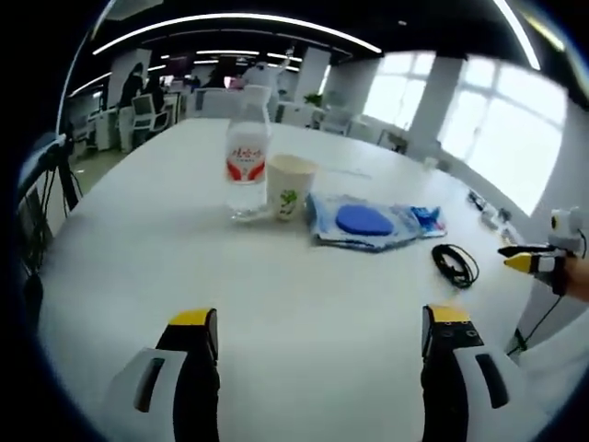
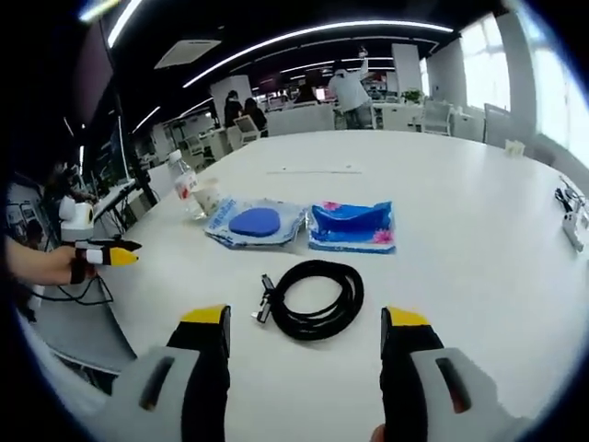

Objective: Arrange the tabletop items into an orderly group along one side of the table until the central work area is clear of visible clutter.

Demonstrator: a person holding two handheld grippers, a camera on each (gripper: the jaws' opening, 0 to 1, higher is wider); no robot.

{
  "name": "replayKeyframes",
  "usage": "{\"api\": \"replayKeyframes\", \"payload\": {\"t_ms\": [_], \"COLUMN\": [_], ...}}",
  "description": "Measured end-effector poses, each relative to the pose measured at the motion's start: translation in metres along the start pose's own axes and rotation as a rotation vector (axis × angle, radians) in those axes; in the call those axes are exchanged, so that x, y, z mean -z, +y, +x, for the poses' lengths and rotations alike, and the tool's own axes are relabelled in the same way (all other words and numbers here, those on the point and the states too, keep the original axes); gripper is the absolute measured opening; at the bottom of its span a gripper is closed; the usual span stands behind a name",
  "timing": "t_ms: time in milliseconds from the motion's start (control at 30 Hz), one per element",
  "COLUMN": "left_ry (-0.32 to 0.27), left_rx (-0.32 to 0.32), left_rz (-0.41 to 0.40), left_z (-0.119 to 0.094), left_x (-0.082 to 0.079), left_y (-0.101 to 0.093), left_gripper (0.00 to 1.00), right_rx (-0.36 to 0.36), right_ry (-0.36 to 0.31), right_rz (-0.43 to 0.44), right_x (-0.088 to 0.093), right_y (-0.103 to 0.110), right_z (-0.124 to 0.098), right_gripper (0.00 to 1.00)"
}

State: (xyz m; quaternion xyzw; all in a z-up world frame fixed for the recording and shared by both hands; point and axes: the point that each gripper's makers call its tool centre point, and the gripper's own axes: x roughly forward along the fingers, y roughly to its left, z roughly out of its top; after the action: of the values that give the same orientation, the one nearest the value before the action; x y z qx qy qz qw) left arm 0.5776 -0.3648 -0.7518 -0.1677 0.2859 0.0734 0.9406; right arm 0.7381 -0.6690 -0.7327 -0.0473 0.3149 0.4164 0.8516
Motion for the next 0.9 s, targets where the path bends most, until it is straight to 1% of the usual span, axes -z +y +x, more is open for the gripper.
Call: {"api": "replayKeyframes", "payload": {"t_ms": [67,133,267,367,467,700,900], "left_ry": [-0.01,-0.006,-0.005,-0.003,0.001,0.003,-0.011], "left_rx": [-0.012,-0.019,-0.032,-0.044,-0.055,-0.062,-0.07], "left_rz": [-0.014,-0.018,-0.02,-0.017,-0.023,-0.049,-0.061], "left_z": [-0.003,-0.008,-0.013,-0.015,-0.017,-0.02,-0.024], "left_x": [0.001,0.002,0.007,0.009,0.011,0.014,0.012], "left_y": [0.004,0.003,0.006,0.012,0.013,0.007,0.008], "left_gripper": [0.89,0.89,0.89,0.89,0.89,0.89,0.89], "right_rx": [-0.004,-0.003,0.003,0.008,0.005,-0.005,-0.023], "right_ry": [0.007,0.01,0.005,0.001,0.007,-0.006,-0.011], "right_rz": [0.005,0.016,0.017,0.052,0.057,0.09,0.106], "right_x": [0.004,0.006,0.006,0.009,0.013,0.014,0.013], "right_y": [-0.003,-0.007,-0.012,-0.019,-0.027,-0.034,-0.032], "right_z": [-0.002,-0.005,-0.014,-0.019,-0.02,-0.019,-0.014], "right_gripper": [0.64,0.64,0.64,0.64,0.64,0.64,0.64]}}
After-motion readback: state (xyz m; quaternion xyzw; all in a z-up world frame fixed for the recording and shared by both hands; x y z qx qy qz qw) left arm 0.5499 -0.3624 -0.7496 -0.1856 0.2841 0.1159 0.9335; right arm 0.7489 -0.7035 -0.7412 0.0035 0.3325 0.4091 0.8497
